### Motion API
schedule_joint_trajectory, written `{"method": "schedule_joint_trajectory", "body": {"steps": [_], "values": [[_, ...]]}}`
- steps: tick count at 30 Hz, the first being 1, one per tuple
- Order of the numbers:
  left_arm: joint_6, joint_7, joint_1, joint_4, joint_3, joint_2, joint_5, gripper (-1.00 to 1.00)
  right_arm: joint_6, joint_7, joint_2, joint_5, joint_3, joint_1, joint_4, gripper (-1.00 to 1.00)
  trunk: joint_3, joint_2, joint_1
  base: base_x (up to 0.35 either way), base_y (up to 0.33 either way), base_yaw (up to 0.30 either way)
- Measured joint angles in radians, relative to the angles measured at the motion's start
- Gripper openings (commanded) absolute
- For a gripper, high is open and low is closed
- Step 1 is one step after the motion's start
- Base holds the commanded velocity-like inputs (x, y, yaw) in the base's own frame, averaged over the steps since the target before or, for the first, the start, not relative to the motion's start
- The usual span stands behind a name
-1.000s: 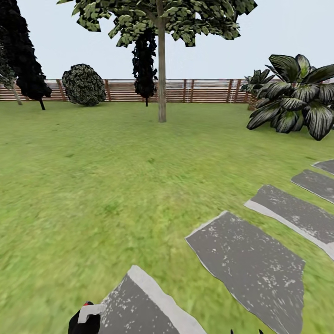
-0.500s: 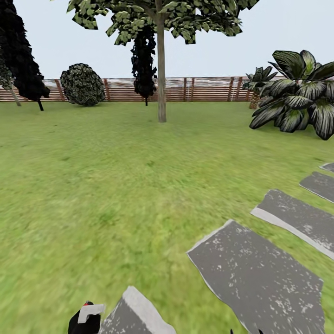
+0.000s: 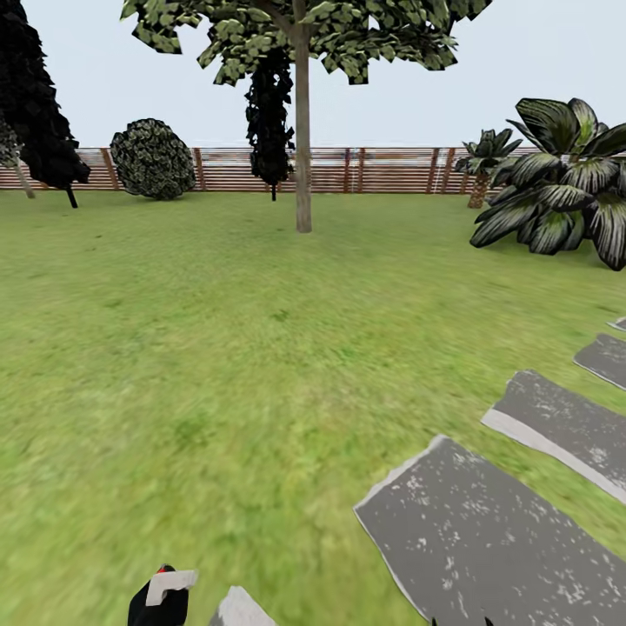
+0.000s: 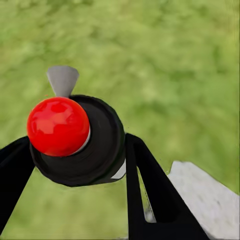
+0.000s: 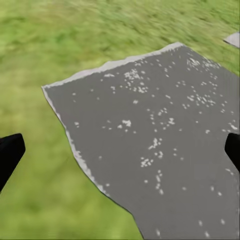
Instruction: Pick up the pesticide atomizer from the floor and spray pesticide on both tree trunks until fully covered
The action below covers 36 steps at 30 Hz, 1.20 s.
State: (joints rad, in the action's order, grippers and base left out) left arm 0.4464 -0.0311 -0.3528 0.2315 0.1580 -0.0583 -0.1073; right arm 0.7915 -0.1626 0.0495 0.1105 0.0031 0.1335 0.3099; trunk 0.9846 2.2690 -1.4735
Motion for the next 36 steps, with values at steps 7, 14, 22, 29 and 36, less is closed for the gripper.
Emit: {"method": "schedule_joint_trajectory", "body": {"steps": [7, 14, 22, 29, 36], "values": [[-0.001, 0.000, 0.000, 0.000, 0.000, 0.000, 0.000, -1.00, 0.000, 0.000, 0.000, 0.000, 0.000, 0.000, 0.000, 1.00, 0.000, 0.000, 0.000, 0.344, 0.000, 0.000], [-0.001, -0.001, 0.000, 0.000, 0.000, 0.000, 0.000, -1.00, 0.000, 0.000, 0.001, 0.000, 0.000, 0.000, 0.000, 1.00, 0.000, 0.000, 0.000, 0.344, 0.000, 0.000], [-0.002, 0.000, 0.000, 0.000, 0.000, 0.000, 0.000, -1.00, 0.000, 0.000, 0.000, 0.000, 0.000, 0.000, 0.000, 1.00, 0.000, 0.000, 0.000, 0.344, 0.000, 0.000], [-0.002, 0.000, 0.000, 0.000, 0.000, 0.000, 0.000, -1.00, 0.000, 0.000, 0.000, 0.000, 0.000, 0.000, 0.000, 1.00, 0.000, 0.000, 0.000, 0.344, 0.000, 0.000], [-0.002, 0.000, 0.000, 0.000, 0.000, 0.000, 0.000, -1.00, 0.000, 0.000, 0.000, 0.000, 0.000, 0.000, 0.000, 1.00, 0.000, 0.000, 0.000, 0.344, 0.000, 0.000]]}}
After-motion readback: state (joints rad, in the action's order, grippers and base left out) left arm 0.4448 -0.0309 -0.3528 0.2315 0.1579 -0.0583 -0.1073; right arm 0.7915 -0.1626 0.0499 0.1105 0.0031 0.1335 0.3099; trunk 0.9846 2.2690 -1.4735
